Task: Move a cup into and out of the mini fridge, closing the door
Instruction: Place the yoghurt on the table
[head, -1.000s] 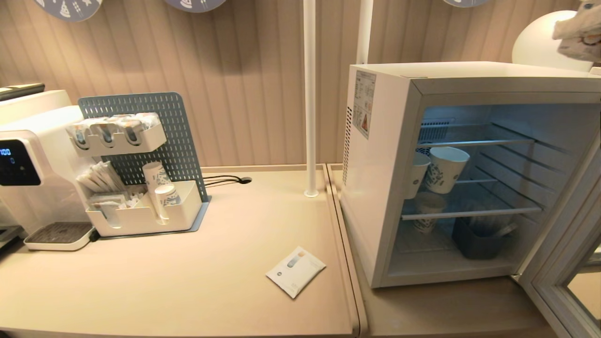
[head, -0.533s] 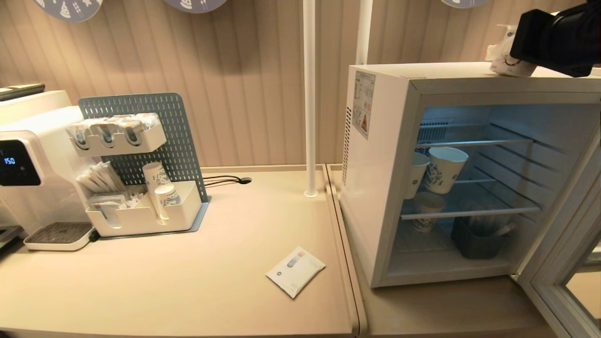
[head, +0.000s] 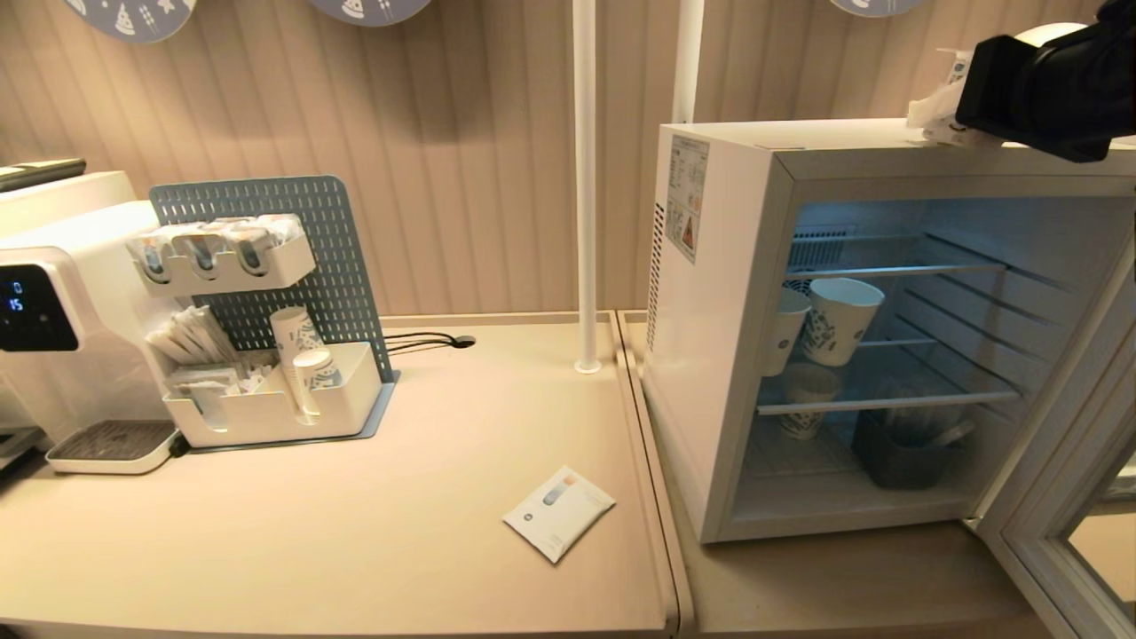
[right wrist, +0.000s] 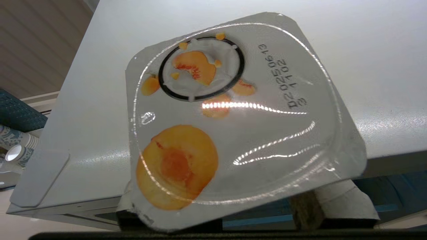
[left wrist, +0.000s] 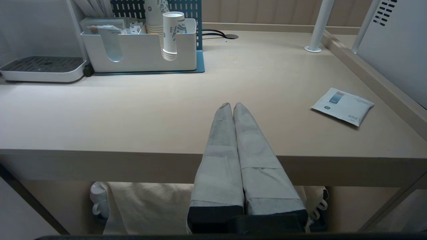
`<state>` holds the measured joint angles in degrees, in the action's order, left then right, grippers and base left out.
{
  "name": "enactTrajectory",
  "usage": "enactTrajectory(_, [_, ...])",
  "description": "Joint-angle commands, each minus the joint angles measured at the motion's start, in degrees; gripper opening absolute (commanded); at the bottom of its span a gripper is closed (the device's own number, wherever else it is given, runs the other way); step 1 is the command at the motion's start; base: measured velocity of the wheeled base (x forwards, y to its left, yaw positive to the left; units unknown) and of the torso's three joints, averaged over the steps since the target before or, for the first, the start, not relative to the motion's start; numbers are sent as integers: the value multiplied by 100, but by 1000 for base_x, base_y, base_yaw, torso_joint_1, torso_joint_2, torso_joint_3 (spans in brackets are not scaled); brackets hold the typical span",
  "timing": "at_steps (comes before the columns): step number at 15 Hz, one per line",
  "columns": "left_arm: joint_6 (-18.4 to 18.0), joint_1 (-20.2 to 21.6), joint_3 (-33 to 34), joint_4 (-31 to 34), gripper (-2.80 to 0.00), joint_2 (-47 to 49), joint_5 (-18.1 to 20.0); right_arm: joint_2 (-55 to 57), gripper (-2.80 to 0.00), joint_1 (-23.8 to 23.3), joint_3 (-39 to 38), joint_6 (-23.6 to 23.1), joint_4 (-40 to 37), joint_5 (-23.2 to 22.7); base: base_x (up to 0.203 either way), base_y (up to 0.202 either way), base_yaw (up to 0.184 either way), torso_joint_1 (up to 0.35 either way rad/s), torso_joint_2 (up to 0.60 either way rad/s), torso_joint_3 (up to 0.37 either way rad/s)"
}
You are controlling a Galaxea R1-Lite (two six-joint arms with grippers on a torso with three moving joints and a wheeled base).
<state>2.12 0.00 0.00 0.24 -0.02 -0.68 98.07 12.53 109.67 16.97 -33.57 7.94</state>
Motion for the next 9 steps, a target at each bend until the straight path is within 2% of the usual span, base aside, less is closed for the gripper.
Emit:
enactTrajectory(1, [5, 0, 9, 2, -280, 2, -2, 23, 0, 21, -24, 105, -61, -11, 0, 0, 0, 0, 0, 0])
enactTrajectory(9, [8, 0, 9, 2, -280, 2, -2, -490, 0, 48, -557, 62, -35, -19, 0, 0, 0, 0, 0, 0])
